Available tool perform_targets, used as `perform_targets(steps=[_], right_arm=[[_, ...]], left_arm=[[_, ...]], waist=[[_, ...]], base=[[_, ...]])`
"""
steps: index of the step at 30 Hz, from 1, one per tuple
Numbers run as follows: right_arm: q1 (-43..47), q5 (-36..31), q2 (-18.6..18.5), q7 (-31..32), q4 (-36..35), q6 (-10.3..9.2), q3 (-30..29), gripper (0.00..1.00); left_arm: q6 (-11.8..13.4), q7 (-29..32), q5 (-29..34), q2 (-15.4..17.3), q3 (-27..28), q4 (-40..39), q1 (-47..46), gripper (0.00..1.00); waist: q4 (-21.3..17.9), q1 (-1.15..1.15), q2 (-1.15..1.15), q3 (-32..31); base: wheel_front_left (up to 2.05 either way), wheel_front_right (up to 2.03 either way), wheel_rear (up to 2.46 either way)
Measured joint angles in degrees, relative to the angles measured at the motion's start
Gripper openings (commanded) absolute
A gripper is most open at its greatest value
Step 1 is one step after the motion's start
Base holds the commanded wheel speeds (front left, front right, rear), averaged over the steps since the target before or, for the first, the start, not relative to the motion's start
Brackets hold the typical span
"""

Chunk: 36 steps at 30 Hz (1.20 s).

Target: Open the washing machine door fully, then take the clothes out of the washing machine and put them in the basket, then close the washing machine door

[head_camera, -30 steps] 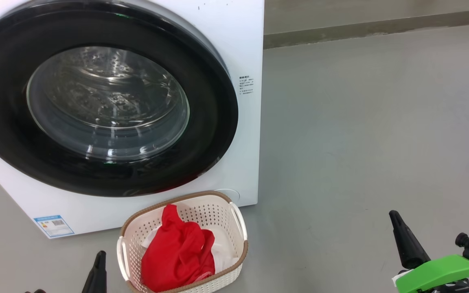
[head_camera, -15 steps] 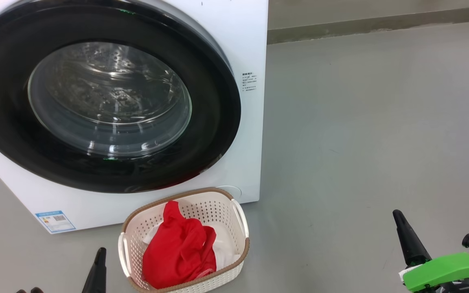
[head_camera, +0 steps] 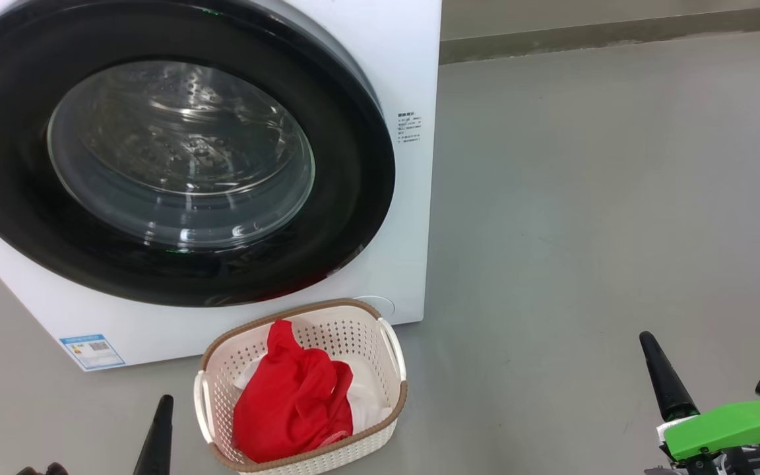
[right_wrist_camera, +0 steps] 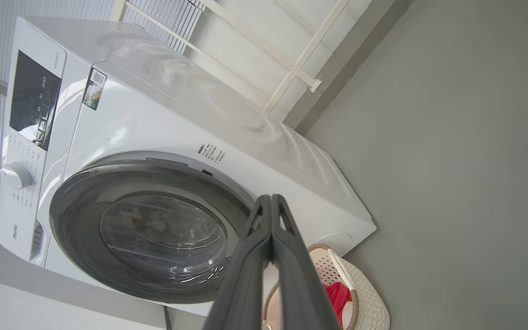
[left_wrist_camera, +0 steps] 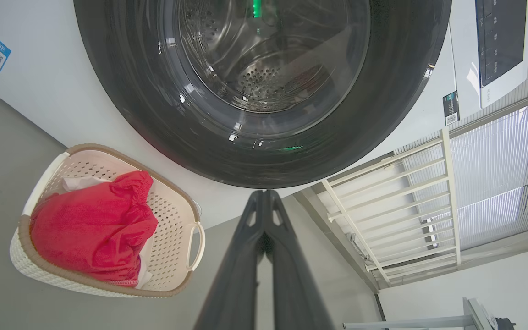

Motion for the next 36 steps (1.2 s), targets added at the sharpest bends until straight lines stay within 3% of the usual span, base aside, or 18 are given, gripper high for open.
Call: perform_targets(steps=[36], right_arm=[[-2.22, 19.18, 2.02, 6.11, 0.27, -0.01, -4.87, 0.0]], left_arm=[[0.0, 5.82, -22.91, 0.12, 0.46, 1.23, -3.46, 0.0]], waist=[[1.33, 0.0, 0.0, 1.75]], base=[[0.0, 0.0, 0.0]])
